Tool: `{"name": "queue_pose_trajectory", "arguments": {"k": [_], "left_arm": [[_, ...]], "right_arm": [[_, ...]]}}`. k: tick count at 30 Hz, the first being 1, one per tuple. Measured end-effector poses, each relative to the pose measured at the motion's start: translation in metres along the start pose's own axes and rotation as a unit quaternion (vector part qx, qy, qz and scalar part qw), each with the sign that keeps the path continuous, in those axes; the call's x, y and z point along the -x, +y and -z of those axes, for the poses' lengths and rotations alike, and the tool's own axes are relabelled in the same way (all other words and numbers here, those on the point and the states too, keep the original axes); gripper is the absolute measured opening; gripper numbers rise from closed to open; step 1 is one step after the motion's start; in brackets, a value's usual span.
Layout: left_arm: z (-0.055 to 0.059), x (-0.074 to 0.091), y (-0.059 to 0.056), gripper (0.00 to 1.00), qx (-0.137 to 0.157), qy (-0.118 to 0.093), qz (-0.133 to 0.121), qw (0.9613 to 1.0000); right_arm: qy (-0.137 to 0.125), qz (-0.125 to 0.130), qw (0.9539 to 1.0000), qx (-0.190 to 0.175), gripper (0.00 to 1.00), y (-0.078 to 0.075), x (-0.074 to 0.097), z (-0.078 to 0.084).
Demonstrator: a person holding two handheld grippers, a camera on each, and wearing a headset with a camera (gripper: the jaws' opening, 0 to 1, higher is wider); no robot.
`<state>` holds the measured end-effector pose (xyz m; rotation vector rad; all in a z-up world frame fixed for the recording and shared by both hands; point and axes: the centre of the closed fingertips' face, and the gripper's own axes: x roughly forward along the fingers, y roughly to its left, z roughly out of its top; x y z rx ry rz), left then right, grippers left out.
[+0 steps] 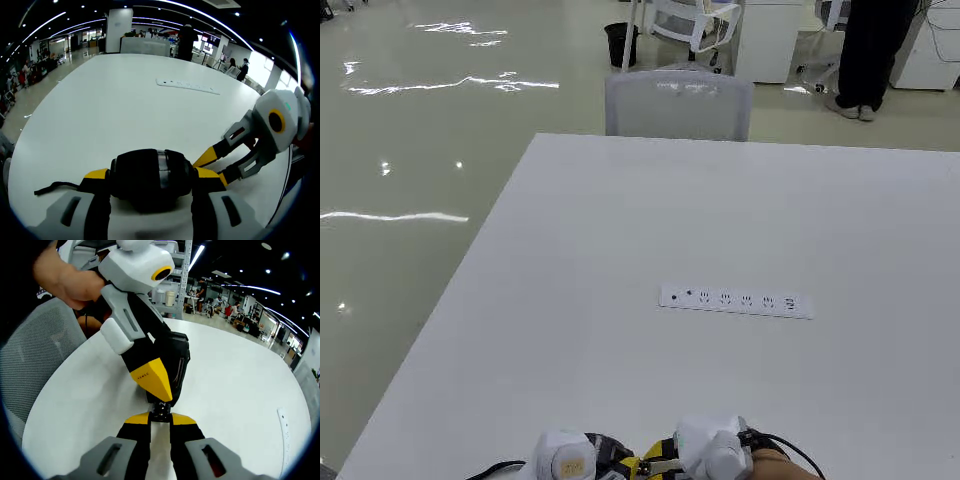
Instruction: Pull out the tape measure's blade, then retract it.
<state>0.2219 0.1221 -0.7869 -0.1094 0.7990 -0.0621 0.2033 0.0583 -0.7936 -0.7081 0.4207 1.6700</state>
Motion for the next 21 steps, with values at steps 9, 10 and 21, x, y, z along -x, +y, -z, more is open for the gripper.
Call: {"name": "queue_pose_trajectory", "arguments": {"k": [9, 10, 21], "left_arm": [[0.0019, -0.0019, 0.0, 0.61, 0.0, 0.001, 0.003, 1.0], [0.0019, -0.002, -0.0003, 0.61, 0.0, 0.001, 0.003, 1.0], [0.0012, 0.0014, -0.0027, 0.61, -0.002, 0.002, 0.007, 1.0]], "right_arm": [[-0.002, -0.001, 1.0, -0.002, 0.13, -0.0006, -0.0047, -0.0036], [-0.002, -0.001, 1.0, -0.002, 0.13, -0.0007, -0.0053, -0.0038], [-0.006, -0.001, 1.0, -0.001, 0.13, -0.0002, -0.0078, -0.0062]]}}
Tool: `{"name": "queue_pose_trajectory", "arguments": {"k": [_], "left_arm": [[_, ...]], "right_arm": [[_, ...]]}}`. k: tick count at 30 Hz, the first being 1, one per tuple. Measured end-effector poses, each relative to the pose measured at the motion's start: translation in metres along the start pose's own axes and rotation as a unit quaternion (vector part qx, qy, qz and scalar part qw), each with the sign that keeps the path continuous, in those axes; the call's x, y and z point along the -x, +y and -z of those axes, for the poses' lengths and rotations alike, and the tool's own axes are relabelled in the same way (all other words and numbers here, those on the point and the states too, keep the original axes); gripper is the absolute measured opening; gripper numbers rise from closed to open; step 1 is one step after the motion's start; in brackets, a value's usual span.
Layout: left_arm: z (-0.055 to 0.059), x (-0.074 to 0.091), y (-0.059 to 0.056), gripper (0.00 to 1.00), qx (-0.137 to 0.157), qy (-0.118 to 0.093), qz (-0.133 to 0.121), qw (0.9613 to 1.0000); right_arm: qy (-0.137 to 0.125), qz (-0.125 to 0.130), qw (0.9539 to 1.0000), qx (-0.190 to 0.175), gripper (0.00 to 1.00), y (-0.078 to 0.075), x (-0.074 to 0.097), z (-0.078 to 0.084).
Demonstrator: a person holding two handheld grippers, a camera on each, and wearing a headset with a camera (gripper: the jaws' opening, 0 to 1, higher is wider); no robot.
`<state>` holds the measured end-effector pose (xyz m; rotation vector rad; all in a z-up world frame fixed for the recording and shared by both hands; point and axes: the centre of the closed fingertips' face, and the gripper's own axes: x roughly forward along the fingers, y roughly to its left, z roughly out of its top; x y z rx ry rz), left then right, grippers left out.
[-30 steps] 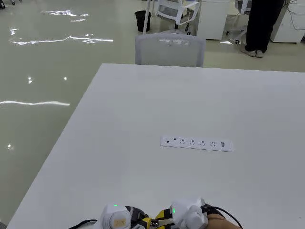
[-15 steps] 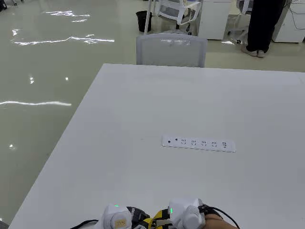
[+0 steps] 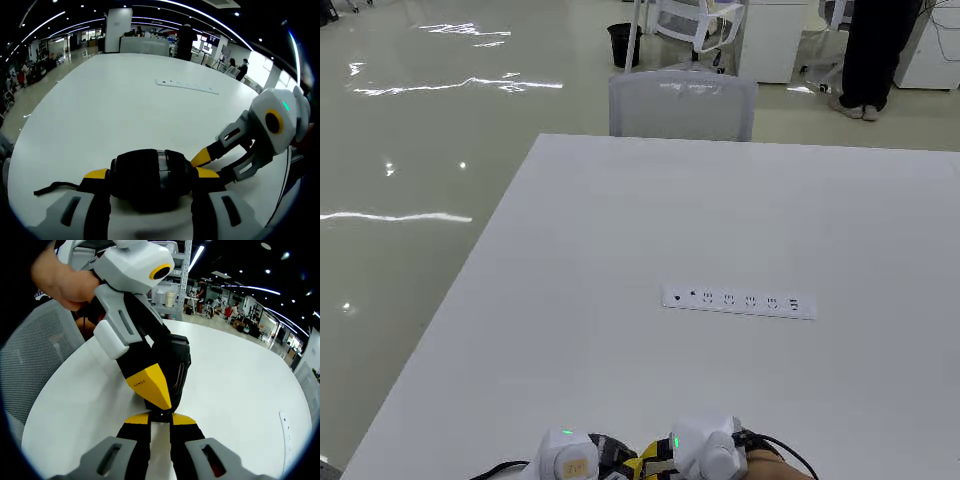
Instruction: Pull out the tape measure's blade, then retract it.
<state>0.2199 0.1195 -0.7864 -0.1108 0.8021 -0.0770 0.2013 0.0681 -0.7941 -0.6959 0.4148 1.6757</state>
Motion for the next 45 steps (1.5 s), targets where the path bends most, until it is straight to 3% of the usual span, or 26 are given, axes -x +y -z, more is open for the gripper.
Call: {"name": "queue_pose_trajectory", "arguments": {"k": [13, 36, 45], "left_arm": [[-0.002, 0.006, -0.001, 0.62, -0.005, 0.002, 0.003, 1.0], [-0.002, 0.005, -0.002, 0.62, 0.028, 0.007, 0.036, 0.9989], [-0.017, 0.014, -0.003, 0.61, 0.034, -0.011, 0.049, 0.9982]], "right_arm": [[-0.011, 0.0, 0.9999, -0.002, 0.13, 0.001, 0.0, 0.0], [-0.007, 0.013, 0.9999, 0.0, 0.13, -0.002, -0.003, 0.003], [-0.003, 0.018, 0.9998, -0.007, 0.13, -0.001, -0.003, 0.004]]}}
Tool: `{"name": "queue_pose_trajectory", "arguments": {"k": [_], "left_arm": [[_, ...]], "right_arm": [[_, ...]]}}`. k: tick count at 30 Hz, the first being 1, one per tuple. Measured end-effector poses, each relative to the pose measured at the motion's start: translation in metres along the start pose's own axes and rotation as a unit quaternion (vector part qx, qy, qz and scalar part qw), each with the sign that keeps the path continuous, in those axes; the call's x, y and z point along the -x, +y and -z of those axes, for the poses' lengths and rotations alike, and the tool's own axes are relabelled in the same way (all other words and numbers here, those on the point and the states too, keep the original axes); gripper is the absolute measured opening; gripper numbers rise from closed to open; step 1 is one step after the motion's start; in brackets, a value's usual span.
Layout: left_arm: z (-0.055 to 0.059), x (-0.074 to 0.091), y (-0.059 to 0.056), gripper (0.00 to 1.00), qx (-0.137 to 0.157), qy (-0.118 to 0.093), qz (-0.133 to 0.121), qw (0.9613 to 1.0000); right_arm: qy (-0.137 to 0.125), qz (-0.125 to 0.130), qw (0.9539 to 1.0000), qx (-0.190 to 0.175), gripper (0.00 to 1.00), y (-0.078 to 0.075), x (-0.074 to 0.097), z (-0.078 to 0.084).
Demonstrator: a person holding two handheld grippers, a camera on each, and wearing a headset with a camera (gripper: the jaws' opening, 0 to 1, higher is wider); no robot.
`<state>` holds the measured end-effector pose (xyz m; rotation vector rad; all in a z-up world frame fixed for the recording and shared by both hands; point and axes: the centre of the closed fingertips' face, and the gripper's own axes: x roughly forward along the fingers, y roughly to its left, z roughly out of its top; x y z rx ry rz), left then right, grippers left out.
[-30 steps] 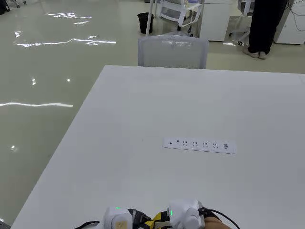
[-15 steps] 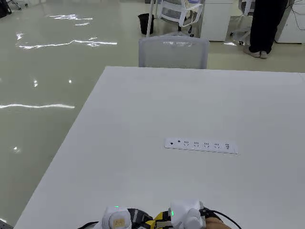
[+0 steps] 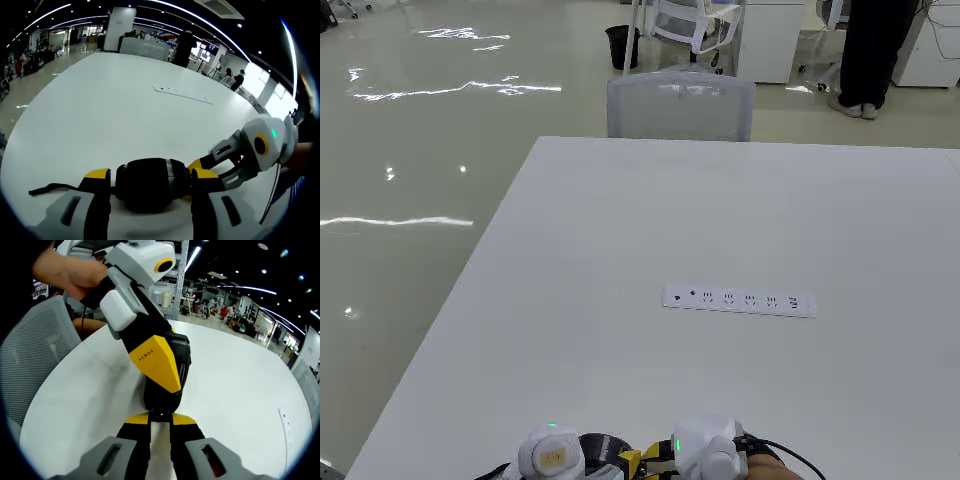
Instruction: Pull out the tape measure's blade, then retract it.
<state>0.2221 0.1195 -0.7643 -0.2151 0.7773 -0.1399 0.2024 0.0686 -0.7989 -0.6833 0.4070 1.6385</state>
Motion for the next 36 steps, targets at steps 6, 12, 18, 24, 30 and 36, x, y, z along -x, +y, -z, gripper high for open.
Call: {"name": "queue_pose_trajectory", "arguments": {"k": [6, 12, 18, 24, 30, 36], "left_arm": [[0.001, 0.0, -0.002, 0.61, -0.002, 0.001, 0.005, 1.0], [0.0, 0.0, 0.0, 0.61, -0.005, 0.002, 0.008, 1.0], [0.0, 0.0, 0.002, 0.62, -0.006, 0.0, 0.007, 1.0], [-0.001, 0.0, 0.006, 0.64, -0.006, -0.002, 0.01, 0.9999], [-0.006, 0.005, 0.004, 0.63, -0.011, -0.008, 0.015, 0.9998], [-0.012, 0.011, 0.006, 0.63, -0.02, -0.017, 0.017, 0.9995]], "right_arm": [[0.002, 0.004, 1.0, -0.006, 0.13, 0.002, -0.002, 0.002], [0.004, 0.006, 0.9999, -0.015, 0.13, 0.003, -0.002, 0.003], [0.006, 0.008, 0.9998, -0.014, 0.14, 0.003, -0.002, 0.003], [0.011, 0.014, 0.9996, -0.02, 0.15, 0.002, -0.003, 0.003], [0.014, 0.017, 0.9993, -0.029, 0.16, 0.002, -0.002, 0.003], [0.008, 0.032, 0.9984, -0.046, 0.24, -0.003, 0.0, -0.002]]}}
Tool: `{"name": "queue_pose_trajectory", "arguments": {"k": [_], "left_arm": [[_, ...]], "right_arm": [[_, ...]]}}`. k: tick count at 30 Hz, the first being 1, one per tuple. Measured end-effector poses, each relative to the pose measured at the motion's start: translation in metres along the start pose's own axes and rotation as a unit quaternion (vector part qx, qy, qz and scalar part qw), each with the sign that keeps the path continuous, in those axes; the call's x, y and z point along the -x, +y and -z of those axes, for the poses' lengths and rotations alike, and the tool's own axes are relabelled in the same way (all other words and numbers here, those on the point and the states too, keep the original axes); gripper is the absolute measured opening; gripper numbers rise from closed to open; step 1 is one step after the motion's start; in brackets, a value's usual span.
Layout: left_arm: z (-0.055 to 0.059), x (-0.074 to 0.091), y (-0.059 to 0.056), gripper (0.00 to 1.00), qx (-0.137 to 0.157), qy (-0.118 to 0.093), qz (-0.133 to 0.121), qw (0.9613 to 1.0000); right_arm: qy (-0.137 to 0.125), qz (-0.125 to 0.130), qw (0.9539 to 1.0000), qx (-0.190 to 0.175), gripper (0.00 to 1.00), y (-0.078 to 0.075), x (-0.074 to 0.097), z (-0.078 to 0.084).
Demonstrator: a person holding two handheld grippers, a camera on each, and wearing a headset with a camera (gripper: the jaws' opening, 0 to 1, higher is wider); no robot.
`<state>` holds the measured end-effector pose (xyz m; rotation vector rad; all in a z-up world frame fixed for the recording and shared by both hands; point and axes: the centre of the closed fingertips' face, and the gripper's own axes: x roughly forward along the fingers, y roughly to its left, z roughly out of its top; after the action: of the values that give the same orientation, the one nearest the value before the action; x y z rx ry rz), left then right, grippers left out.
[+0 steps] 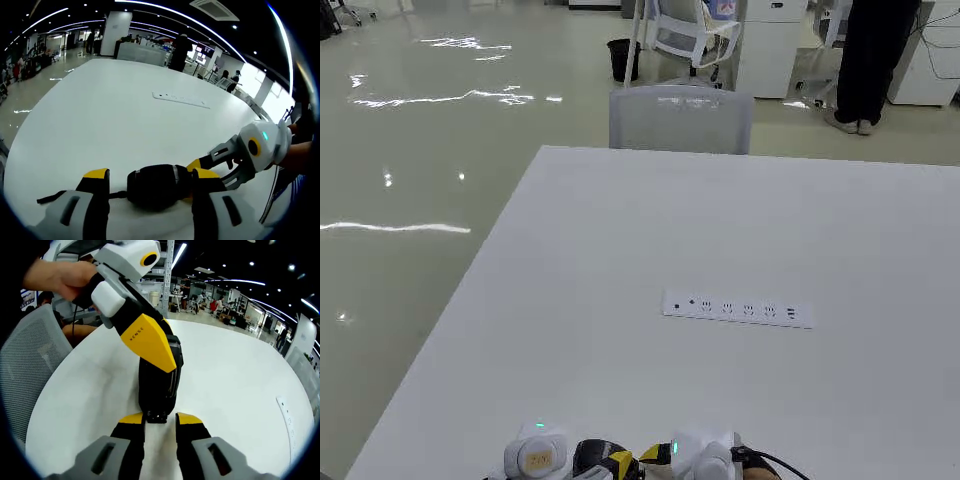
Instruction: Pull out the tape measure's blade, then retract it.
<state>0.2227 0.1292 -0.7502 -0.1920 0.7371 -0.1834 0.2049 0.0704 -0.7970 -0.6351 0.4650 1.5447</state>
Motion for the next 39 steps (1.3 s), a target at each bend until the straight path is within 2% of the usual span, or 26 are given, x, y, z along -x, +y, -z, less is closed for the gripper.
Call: {"name": "queue_pose_trajectory", "arguments": {"k": [2, 5, 9, 12, 17, 19, 22, 25, 32, 35, 39], "left_arm": [[0.0, 0.003, 0.005, 0.63, -0.004, -0.001, 0.0, 1.0], [0.002, 0.006, 0.008, 0.66, -0.017, 0.001, 0.004, 0.9998], [0.005, 0.011, 0.011, 0.68, -0.038, 0.001, 0.017, 0.9992], [0.01, 0.014, 0.008, 0.68, -0.05, 0.003, 0.027, 0.9984], [0.02, 0.019, 0.014, 0.7, -0.074, 0.007, 0.045, 0.9962], [0.023, 0.022, 0.011, 0.73, -0.085, 0.007, 0.053, 0.9949], [0.025, 0.025, 0.009, 0.75, -0.107, 0.007, 0.059, 0.9925], [0.027, 0.028, 0.009, 0.76, -0.122, 0.01, 0.07, 0.99], [0.031, 0.038, 0.002, 0.81, -0.167, 0.01, 0.093, 0.9815], [0.034, 0.042, 0.001, 0.82, -0.19, 0.014, 0.101, 0.9765], [0.036, 0.049, -0.003, 0.83, -0.202, 0.017, 0.109, 0.9732]], "right_arm": [[0.007, 0.001, 1.0, -0.006, 0.28, 0.003, 0.002, -0.001], [0.003, 0.01, 0.9999, -0.008, 0.28, 0.006, 0.009, -0.006], [0.005, 0.023, 0.9995, -0.019, 0.33, 0.007, 0.015, -0.005], [-0.003, 0.042, 0.9979, -0.049, 0.38, 0.006, 0.021, -0.006], [-0.016, 0.061, 0.9958, -0.067, 0.43, 0.013, 0.033, -0.014], [-0.019, 0.068, 0.9948, -0.072, 0.44, 0.014, 0.036, -0.012], [-0.02, 0.079, 0.9922, -0.094, 0.49, 0.015, 0.039, -0.009], [-0.022, 0.091, 0.9906, -0.099, 0.51, 0.018, 0.045, -0.007], [-0.015, 0.118, 0.9858, -0.118, 0.56, 0.023, 0.061, 0.004], [-0.019, 0.135, 0.9805, -0.141, 0.59, 0.023, 0.071, 0.008], [-0.023, 0.15, 0.9758, -0.158, 0.63, 0.028, 0.082, 0.01]]}}
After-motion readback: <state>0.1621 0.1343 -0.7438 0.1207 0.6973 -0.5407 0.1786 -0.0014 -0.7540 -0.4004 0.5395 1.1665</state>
